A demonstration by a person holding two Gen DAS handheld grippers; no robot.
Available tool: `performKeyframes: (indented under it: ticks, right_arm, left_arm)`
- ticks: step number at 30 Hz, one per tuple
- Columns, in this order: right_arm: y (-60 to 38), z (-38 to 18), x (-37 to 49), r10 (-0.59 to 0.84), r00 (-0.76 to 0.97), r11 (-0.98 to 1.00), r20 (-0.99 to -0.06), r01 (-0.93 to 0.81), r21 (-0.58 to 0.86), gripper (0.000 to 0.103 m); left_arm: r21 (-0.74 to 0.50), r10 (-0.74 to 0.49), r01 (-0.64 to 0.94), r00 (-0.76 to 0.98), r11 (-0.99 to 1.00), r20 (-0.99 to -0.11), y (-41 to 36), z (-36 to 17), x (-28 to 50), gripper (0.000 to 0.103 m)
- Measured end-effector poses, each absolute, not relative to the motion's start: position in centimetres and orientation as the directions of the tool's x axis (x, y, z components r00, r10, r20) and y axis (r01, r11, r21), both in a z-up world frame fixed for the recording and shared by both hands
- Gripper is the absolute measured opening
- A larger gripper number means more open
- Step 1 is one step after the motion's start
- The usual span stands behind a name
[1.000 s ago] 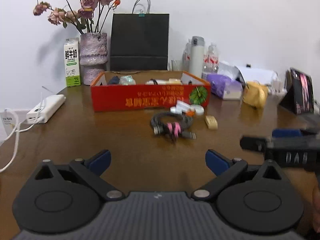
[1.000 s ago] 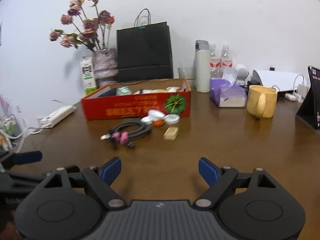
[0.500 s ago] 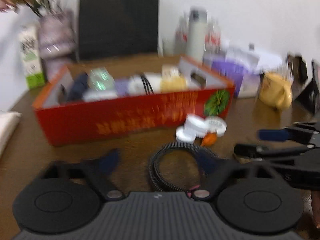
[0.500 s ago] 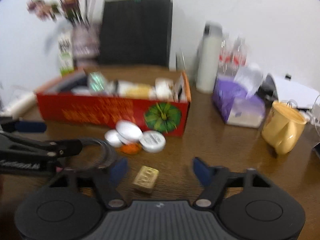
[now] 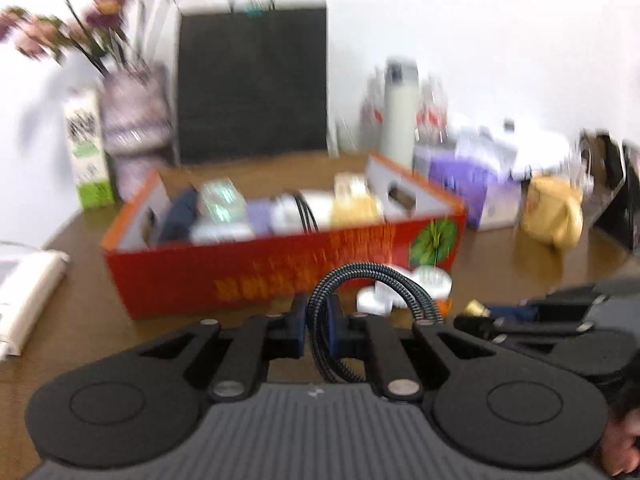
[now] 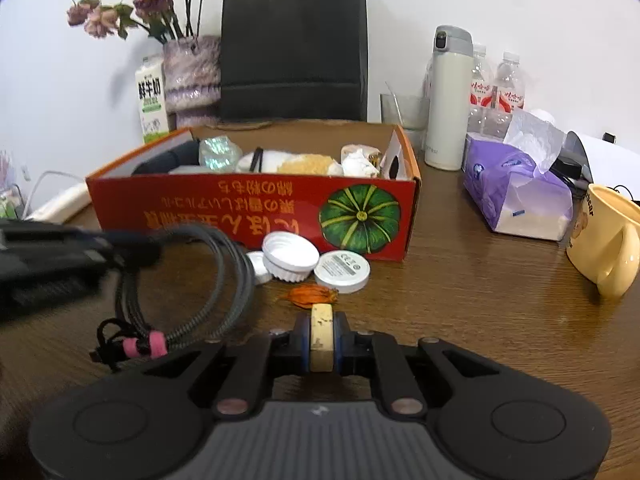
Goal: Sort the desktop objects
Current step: 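Lift both held items and carry them over the box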
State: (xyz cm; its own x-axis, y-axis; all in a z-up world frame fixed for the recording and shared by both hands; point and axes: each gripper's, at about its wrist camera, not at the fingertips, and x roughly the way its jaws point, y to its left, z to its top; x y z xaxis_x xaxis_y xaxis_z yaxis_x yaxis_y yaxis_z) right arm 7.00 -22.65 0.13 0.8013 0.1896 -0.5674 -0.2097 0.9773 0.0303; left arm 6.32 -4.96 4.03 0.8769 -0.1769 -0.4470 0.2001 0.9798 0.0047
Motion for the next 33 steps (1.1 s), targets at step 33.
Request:
performKeyframes:
  ticks: [33]
  right_arm:
    - [-18.4,9.3,-18.6,0.26,0.917,0.961,-0.303,-0.277,-0.014,0.01]
  left_arm:
    - [0.031,-0.068,0.075,0.982,0.997,-0.176,-2.9,10.9,-19.5,0.01]
